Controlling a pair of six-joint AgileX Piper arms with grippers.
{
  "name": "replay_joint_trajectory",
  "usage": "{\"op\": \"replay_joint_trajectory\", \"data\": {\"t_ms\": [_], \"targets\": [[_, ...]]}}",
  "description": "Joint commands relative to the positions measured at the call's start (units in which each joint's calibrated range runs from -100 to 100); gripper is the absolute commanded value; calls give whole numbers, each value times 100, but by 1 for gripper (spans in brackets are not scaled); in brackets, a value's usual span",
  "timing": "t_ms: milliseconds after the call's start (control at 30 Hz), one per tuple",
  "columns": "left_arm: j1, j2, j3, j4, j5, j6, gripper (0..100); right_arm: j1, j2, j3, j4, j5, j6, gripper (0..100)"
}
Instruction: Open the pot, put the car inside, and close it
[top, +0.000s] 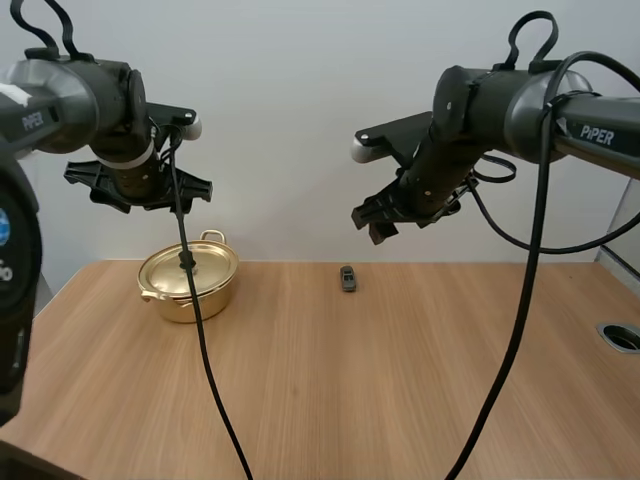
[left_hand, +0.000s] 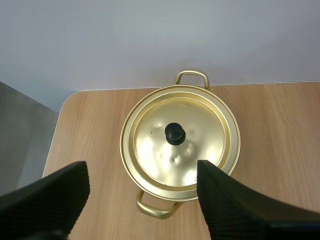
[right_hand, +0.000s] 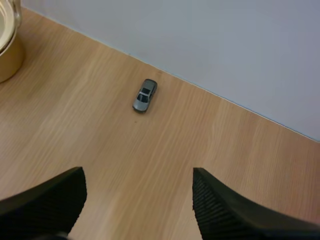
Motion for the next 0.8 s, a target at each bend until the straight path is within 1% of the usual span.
{"op": "replay_joint_trajectory", "data": {"t_ms": [0, 67, 167, 267, 467, 767], "targets": [[4, 187, -6, -31, 79, 1, 100, -88, -5, -32, 639, -149, 0, 100], [4, 274, -6, -154, -55, 1, 100, -96, -5, -32, 665, -399, 0, 100], [4, 316, -6, -296, -268, 76, 100, -96, 7, -32, 665, -417, 0, 100], [4, 341, -6, -467, -740, 255, 100, -96, 7, -32, 641, -86, 0, 100], [10, 632, -6, -468, -1238, 255, 100, -96, -5, -32, 641, 256, -112, 100], [19, 1610, -6, -444, -1596, 255, 100, -96, -5, -32, 641, 430, -112, 100]]}}
